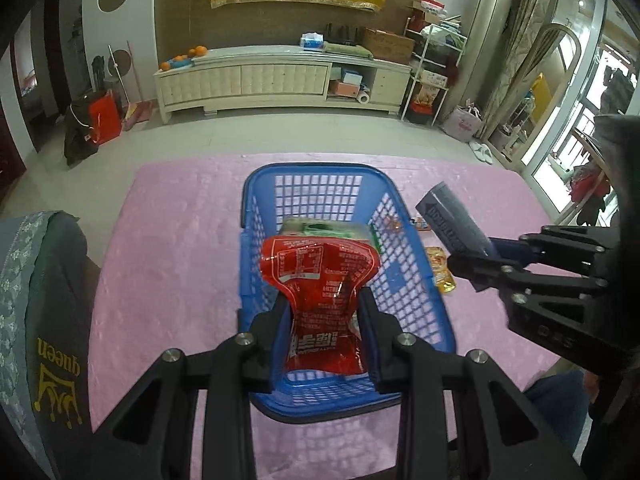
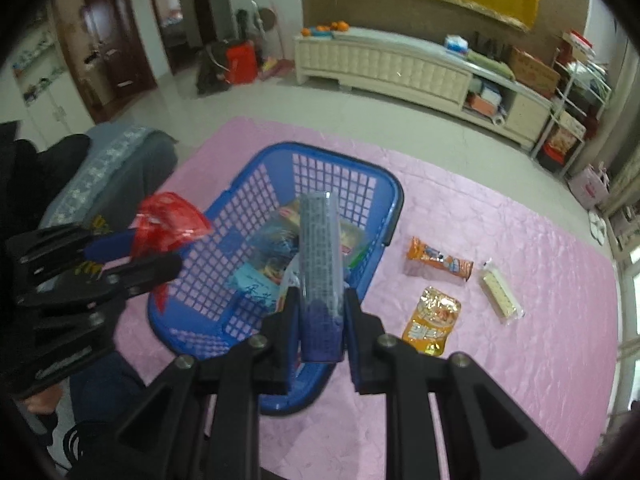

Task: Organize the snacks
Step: 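Lift the red pouch and candy tube and carry both over the basket, then open both grippers to drop the red pouch and candy tube into the basket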

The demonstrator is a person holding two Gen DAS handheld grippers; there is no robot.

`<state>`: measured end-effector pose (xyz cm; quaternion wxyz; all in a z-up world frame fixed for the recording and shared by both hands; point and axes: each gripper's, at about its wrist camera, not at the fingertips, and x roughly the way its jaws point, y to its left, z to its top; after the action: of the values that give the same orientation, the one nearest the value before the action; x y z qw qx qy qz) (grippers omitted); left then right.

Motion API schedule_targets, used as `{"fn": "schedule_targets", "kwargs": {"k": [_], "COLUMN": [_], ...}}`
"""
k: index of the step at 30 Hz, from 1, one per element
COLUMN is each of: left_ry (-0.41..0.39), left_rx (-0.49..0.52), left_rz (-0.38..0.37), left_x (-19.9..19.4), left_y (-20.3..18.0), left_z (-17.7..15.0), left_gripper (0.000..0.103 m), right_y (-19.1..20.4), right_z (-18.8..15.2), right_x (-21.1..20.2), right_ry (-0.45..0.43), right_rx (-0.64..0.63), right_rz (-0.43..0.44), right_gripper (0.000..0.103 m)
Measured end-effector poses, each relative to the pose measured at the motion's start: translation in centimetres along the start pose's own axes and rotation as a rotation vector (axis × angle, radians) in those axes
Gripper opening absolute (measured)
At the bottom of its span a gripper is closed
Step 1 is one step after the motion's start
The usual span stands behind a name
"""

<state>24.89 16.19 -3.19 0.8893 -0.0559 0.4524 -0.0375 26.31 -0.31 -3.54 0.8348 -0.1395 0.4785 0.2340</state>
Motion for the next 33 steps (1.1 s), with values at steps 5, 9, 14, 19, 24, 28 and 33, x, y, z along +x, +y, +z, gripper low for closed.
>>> {"fn": "schedule_targets", "kwargs": {"k": [5,9,14,19,24,28,33], "left_ry": [0.024,0.036,0.055,0.064,0.07,0.067,0.067], "left_rx": [0.021,0.029,0.009,0.0,-0.011,-0.008,-0.006], "left_rz": [-0.025,-0.039,-0.057,-0.057,-0.045,-0.035,-0.03], "left_x": [1.8,2.9,4.0,4.2,3.3,2.7,3.1], "left_y": [1.0,1.7,2.4,2.9,2.7,2.5,2.1], "left_z": [0.5,0.6,0.4,0.2,-0.2,-0.2,0.1], "left_gripper": [0.03,0.03,0.03,0.03,0.03,0.03,0.03], "right_y": [0.7,0.6,1.1,1.9,2.4,2.2,1.4], "right_z": [0.4,0.5,1.0,1.6,1.8,1.4,1.1], "right_x": [3.0,4.9,6.0,5.6,4.8,4.1,3.7], "right_ry": [0.078,0.121,0.154,0.117,0.087,0.073,0.068], "right_rx": [0.019,0.029,0.04,0.0,-0.015,-0.01,0.004], "right_rz": [-0.012,-0.026,-0.066,-0.102,-0.083,-0.088,-0.071], "right_gripper": [0.024,0.024,0.024,0.027,0.08,0.081,0.085]}}
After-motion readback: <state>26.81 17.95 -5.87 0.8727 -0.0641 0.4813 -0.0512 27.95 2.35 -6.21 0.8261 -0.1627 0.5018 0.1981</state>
